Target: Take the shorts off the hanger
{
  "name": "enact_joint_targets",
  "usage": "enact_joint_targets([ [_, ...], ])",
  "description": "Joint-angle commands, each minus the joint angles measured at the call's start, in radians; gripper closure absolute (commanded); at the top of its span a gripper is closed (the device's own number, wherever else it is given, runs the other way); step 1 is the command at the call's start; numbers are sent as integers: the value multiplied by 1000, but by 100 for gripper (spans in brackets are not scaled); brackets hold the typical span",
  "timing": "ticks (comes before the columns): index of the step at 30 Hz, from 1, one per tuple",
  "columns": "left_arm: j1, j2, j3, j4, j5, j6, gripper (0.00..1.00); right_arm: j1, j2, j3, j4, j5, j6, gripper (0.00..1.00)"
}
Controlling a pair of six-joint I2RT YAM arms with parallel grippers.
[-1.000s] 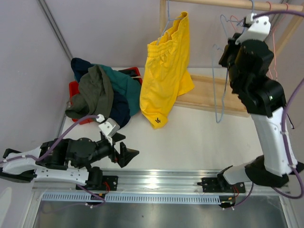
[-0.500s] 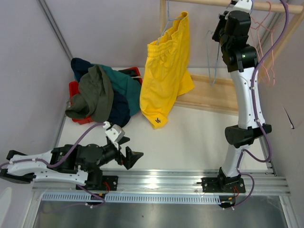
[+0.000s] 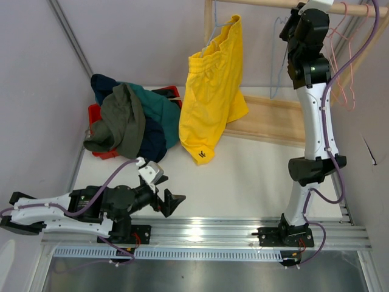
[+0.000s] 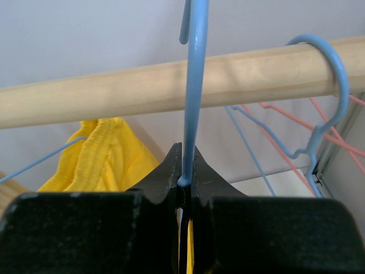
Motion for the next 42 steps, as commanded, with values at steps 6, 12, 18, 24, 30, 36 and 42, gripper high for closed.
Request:
enact_joint_targets([
  [6,2,11,-5,12,-23,-6,1,-101,117,38,112,-15,38,100],
  [12,2,14,-8,1,-38,-20,1,-113,144,39,100,-37,47,100],
  [18,4,25,-5,3,-44,-17,1,-113,22,-140,126,-29,76,100],
  [24,2,26,-7,7,-44,-15,1,-111,-115,-302,143,-9,79,2],
  [30,2,23,-7,0,-44,-23,1,-110,-227,-408,126,12,82,1],
  [36,2,19,-5,-3,-53,-21,1,-76,-429,-531,123,57,93,1],
  [42,4,22,0,-5,-73,-8,1,54,-589,-651,152,-44,160,1],
])
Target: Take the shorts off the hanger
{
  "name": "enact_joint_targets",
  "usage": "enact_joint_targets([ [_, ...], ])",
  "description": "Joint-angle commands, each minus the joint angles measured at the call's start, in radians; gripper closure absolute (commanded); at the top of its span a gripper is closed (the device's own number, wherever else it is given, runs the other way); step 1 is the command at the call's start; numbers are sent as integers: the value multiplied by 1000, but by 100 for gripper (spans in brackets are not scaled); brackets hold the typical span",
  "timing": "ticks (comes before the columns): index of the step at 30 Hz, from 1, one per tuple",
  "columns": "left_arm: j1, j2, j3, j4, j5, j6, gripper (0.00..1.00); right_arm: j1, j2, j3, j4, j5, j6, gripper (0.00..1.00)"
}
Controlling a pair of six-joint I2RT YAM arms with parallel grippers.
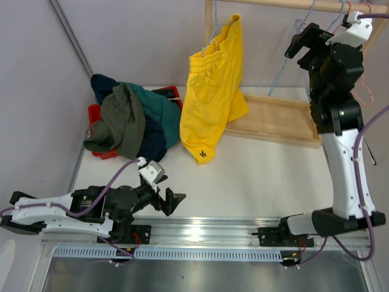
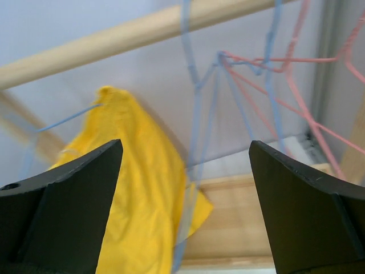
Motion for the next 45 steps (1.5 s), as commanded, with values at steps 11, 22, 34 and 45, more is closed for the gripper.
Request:
enact_joint_targets([
  [11,50,4,-2,15,1,16,1,407,261,176,33,-52,1,1],
  [22,53,-28,-15,0,32,-27,1,407,573,497,15,-39,7,1],
  [34,51,-37,-15,-12,30,-36,0,404,651,487,93,-65,76,5],
  [45,51,-37,-17,-15,30,-45,1,381,716,506,150,-94,164,51],
])
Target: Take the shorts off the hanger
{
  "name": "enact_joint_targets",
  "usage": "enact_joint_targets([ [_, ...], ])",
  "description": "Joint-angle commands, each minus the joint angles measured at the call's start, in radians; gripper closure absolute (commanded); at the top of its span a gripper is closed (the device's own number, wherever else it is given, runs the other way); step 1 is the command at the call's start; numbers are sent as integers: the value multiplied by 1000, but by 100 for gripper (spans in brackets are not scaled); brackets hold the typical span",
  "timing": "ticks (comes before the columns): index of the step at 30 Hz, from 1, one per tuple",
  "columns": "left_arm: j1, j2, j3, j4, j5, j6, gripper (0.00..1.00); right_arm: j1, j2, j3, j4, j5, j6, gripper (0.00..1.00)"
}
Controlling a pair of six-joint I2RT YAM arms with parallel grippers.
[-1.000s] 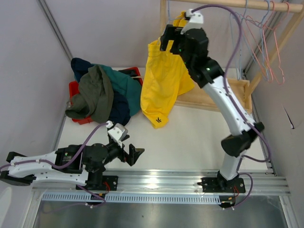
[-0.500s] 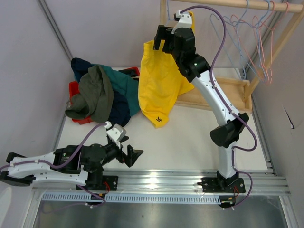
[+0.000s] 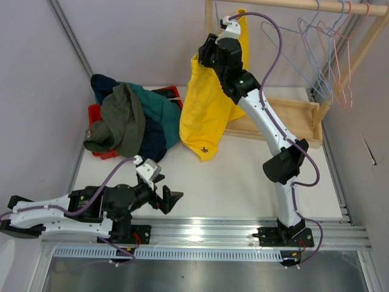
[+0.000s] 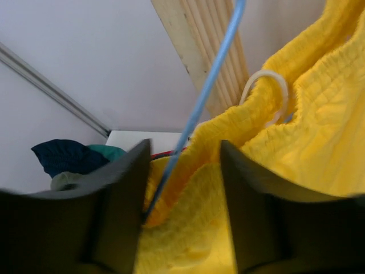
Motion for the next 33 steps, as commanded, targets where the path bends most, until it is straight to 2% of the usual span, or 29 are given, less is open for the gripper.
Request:
enact_joint_targets([
  [1,3,-1,-5,7,8,-17,1,-8,7,46,50,-6,33,68],
  [4,3,7,-5,7,11,-17,1,-6,-5,39,43,1,33,89],
  [8,5,21,-4,9,13,-20,1,-3,-64,7,39,16,16,100],
  [18,5,64,-7,59,18,9,0,-3,-254,-45,62,43,-64,100],
  [25,6,247,119,212,51,131,1,1,-409,-68,62,67,-95,100],
  [28,17,352,223,311,73,246,1,38,-531,-193,88,111,-84,100],
  [29,22,378,269,337,76,310,0,59,-573,-321,117,135,-90,100],
  [32,60,478,373,452,119,425,0,199,-712,-564,295,246,-124,100],
  [33,74,502,413,479,132,464,1,236,-729,-592,330,278,-131,100],
])
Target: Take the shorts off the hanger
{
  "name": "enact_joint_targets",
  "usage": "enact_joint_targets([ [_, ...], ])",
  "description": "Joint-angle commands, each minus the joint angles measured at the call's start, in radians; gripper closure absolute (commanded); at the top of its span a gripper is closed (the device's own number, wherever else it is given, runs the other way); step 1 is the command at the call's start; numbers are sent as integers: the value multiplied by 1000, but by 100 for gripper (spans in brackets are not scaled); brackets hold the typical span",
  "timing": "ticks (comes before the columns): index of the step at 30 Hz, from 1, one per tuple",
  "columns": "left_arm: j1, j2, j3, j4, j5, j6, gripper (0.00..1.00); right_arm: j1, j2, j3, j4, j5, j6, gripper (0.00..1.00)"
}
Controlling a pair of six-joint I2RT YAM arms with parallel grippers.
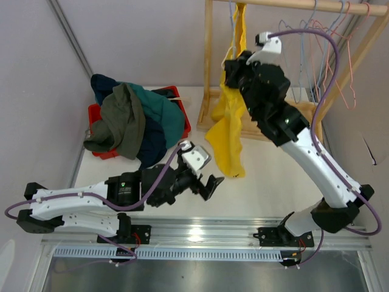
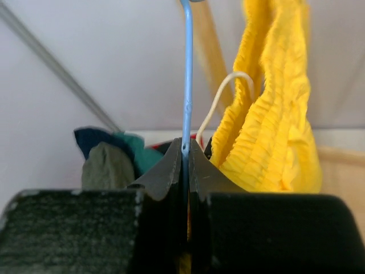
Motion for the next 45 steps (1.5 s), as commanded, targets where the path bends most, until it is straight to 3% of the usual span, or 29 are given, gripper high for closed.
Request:
enact_joint_targets([
  [1,67,91,165,225,66,196,1,168,-124,-106,307,155,-66,100],
  [7,127,207,267,328,146,273,1,261,-162,-190,319,212,-51,100],
  [12,136,257,255,380,113,264,1,290,-197,-213,325,220,-34,100],
  [14,139,262,232,395,104,258,5,293,-205,-219,321,221,-31,100],
  [15,142,265,227,410,97,256,14,295,-210,-221,318,220,-18,100],
  [20,166,300,190,444,61,284,33,310,-259,-258,312,230,14,100],
  [22,179,319,186,455,55,284,47,315,-285,-275,310,233,31,100],
  [23,183,322,184,463,57,281,64,315,-292,-290,310,235,37,100],
  [27,191,328,170,474,61,258,99,319,-311,-299,306,246,43,100],
  [31,179,287,120,461,86,184,100,319,-300,-273,301,258,20,100],
  [35,95,138,-55,499,60,119,100,316,-276,-207,298,284,-53,100],
  [42,-160,-18,-239,411,-162,-1,100,258,-233,-66,234,272,-100,100],
  [45,-163,-48,-264,388,-190,-21,100,256,-246,-51,208,273,-72,100],
])
